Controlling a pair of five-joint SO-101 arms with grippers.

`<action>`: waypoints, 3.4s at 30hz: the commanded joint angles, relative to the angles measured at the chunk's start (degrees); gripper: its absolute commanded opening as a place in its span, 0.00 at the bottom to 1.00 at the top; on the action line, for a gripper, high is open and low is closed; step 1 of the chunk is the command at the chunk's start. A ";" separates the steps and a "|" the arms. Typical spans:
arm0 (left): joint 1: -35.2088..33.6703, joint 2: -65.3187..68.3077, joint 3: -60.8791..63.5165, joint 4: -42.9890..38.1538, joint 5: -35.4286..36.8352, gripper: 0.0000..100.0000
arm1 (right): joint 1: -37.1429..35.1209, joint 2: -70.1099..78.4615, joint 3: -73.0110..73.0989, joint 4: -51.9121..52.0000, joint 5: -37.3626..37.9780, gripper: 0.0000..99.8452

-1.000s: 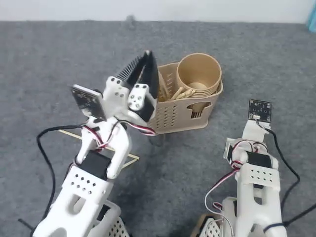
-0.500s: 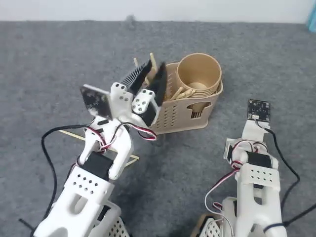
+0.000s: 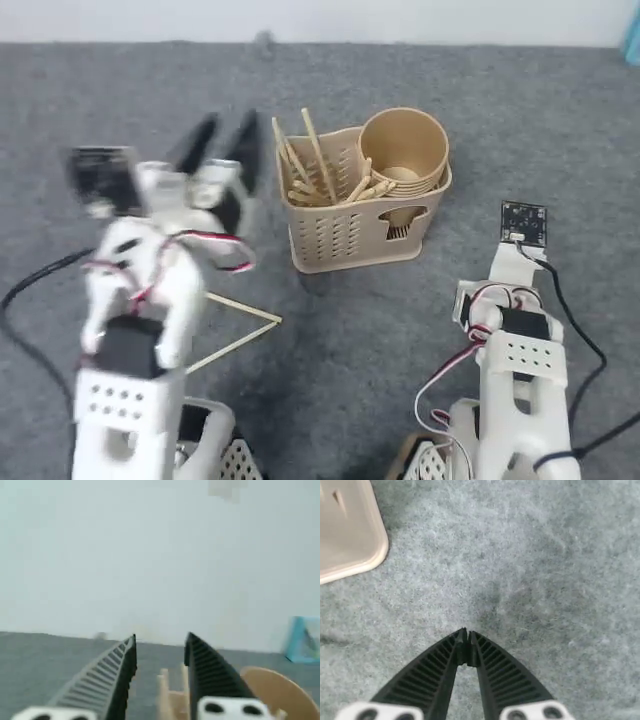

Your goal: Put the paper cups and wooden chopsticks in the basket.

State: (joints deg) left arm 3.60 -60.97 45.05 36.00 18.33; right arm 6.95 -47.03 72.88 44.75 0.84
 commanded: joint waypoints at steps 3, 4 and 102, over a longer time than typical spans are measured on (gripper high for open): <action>-17.85 -1.58 -7.16 13.63 0.26 0.02 | -0.13 -1.36 -0.35 -0.57 0.79 0.01; -20.04 -1.14 -7.08 15.30 0.26 0.01 | -0.22 -1.36 -0.35 -0.57 0.79 0.01; -33.32 45.19 -23.87 25.49 8.09 0.01 | -0.84 -1.45 0.26 -0.57 0.79 0.01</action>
State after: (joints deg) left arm -31.47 -2.15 23.52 61.23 27.03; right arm 6.15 -46.95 73.58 44.75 0.84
